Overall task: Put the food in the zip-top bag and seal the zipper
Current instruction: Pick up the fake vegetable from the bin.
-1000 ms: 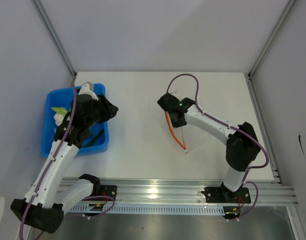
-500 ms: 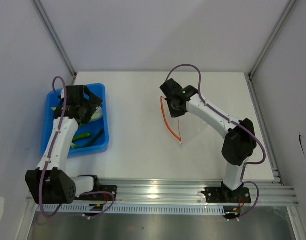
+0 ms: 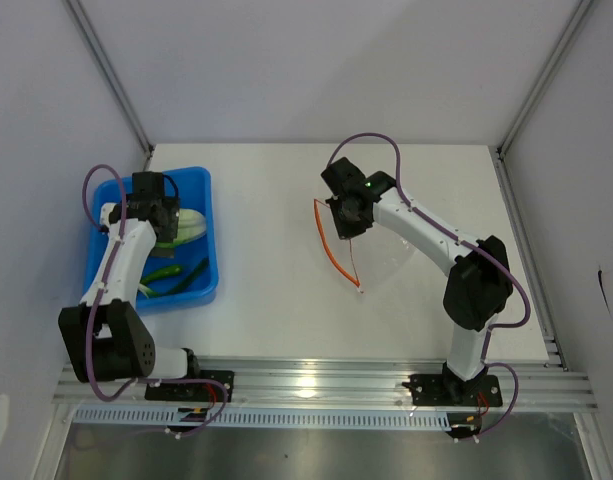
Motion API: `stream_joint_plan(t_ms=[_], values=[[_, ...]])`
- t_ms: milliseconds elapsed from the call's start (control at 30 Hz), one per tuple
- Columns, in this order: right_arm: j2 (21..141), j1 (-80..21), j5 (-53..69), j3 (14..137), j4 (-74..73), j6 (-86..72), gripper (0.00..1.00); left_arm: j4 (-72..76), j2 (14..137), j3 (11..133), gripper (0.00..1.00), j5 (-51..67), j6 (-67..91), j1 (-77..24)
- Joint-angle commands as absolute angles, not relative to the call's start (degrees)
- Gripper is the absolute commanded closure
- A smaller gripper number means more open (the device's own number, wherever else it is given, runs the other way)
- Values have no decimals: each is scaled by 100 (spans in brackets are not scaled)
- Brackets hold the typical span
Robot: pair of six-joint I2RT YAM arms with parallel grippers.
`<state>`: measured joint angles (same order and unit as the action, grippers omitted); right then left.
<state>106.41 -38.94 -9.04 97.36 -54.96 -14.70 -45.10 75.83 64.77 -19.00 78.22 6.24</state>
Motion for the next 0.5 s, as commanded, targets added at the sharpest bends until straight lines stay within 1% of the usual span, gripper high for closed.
stream_joint_plan(t_ms=[0, 133, 233, 300, 467], values=[[10573, -3929, -800, 9782, -5423, -1389, 100, -4930, 8145, 6767, 0, -1978, 8578, 817], [10591, -3946, -879, 9765, -5467, -1336, 100, -4492, 8358, 6654, 0, -1749, 8849, 896], [10573, -3946, -896, 9765, -5476, -1310, 100, -4027, 8376, 6425, 0, -1837, 9000, 914], [10556, -3938, -932, 9747, -5467, -1301, 100, -3519, 8437, 6249, 1, -1697, 8965, 958], [10599, -3946, -975, 9712, -5467, -1257, 100, -2875, 8894, 6258, 0, -1258, 8631, 1099]])
